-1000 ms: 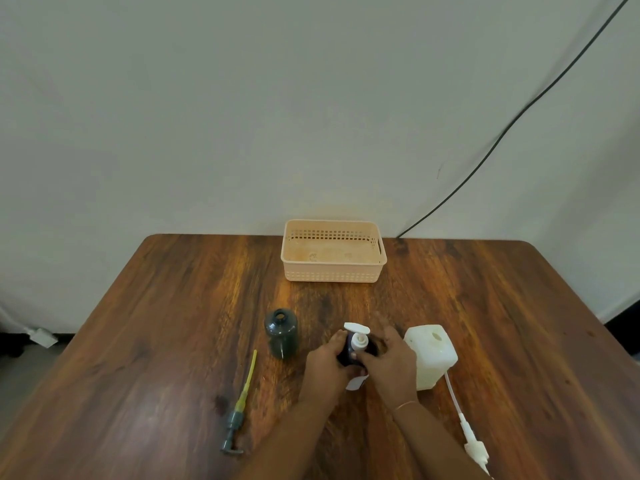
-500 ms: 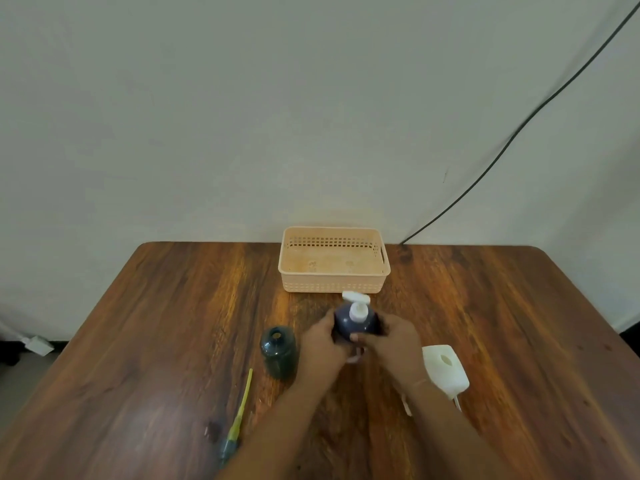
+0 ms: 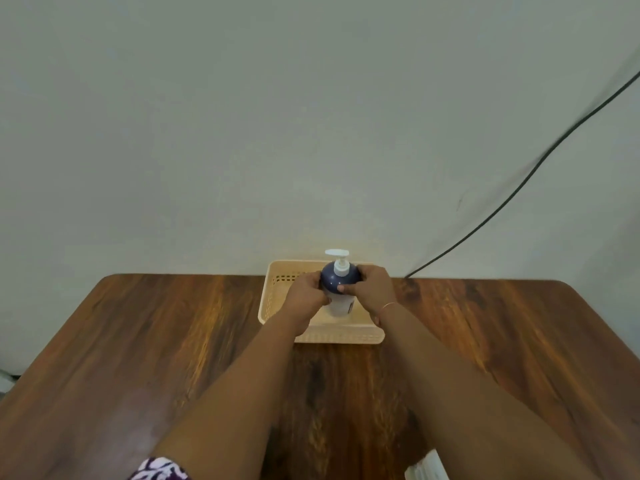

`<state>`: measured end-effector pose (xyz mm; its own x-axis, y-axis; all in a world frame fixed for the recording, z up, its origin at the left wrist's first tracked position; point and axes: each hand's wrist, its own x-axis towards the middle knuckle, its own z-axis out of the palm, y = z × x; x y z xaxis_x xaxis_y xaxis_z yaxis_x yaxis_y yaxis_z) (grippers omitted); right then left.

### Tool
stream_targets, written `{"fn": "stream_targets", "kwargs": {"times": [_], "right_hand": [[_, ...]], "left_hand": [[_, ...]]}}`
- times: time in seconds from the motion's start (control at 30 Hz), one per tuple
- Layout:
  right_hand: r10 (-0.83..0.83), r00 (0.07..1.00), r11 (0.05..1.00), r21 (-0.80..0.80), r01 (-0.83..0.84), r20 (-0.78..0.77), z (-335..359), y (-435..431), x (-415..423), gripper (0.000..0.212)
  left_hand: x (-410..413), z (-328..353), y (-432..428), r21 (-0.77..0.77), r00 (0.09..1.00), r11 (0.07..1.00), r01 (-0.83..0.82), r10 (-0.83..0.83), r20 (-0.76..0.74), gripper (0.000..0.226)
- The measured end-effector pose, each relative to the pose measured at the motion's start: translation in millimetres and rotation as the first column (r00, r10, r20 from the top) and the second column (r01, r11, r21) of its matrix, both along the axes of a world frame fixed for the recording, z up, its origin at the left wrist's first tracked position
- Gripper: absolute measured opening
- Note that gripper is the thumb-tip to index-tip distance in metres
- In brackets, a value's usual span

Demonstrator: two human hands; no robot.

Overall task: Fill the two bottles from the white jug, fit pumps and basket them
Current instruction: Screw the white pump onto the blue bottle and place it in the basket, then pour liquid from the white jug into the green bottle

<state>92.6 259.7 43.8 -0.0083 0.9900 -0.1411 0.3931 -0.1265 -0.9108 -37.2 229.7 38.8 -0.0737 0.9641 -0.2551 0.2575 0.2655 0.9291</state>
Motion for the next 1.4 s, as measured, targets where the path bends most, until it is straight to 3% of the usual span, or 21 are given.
{"fn": "stream_targets", "kwargs": {"times": [0.43, 0.7, 0.87, 1.0, 1.1, 1.23, 1.33, 1.4], "right_hand": [[0.048, 0.996, 0.997, -0.063, -0.043, 0.070, -44, 30, 2, 0.048], [0.034, 0.999, 0.997, -0.077, -0.032, 0.025, -46, 31, 3, 0.044], [0.034, 0.998, 0.994, -0.109, -0.028, 0.056, -37, 25, 1, 0.040], [-0.037, 0.995, 0.999, 0.011, 0.036, 0.094, -4, -6, -10, 0.034], [0.000, 0.997, 0.995, 0.098, -0.008, 0.082, 16, -59, -28, 0.055], [0.134, 0.991, 0.985, -0.104, -0.136, -0.029, -5, -149, -48, 0.066], [0.190, 0.976, 0.941, -0.264, -0.211, -0.104, -34, -200, -59, 0.067], [0.223, 0.967, 0.916, -0.312, -0.252, -0.125, -50, -221, -66, 0.054]], "left_hand": [[0, -42, 28, -0.102, 0.999, 0.994, -0.035, 0.038, 0.028, 0.040], [1, -43, 30, -0.089, 1.000, 0.996, -0.007, 0.008, 0.010, 0.046], [-5, -26, 18, -0.118, 0.999, 0.992, -0.050, 0.049, -0.014, 0.021], [-28, 4, -7, -0.073, 0.996, 0.995, -0.063, 0.067, 0.059, 0.046], [-59, 31, -47, -0.002, 0.978, 0.987, -0.160, 0.159, 0.137, 0.051], [-108, 20, -128, 0.018, 0.954, 0.954, -0.299, 0.298, 0.038, 0.046], [-113, -13, -186, -0.172, 0.918, 0.911, -0.374, 0.391, 0.072, 0.069], [-104, -36, -210, -0.305, 0.884, 0.865, -0.399, 0.451, 0.124, 0.070]]}}
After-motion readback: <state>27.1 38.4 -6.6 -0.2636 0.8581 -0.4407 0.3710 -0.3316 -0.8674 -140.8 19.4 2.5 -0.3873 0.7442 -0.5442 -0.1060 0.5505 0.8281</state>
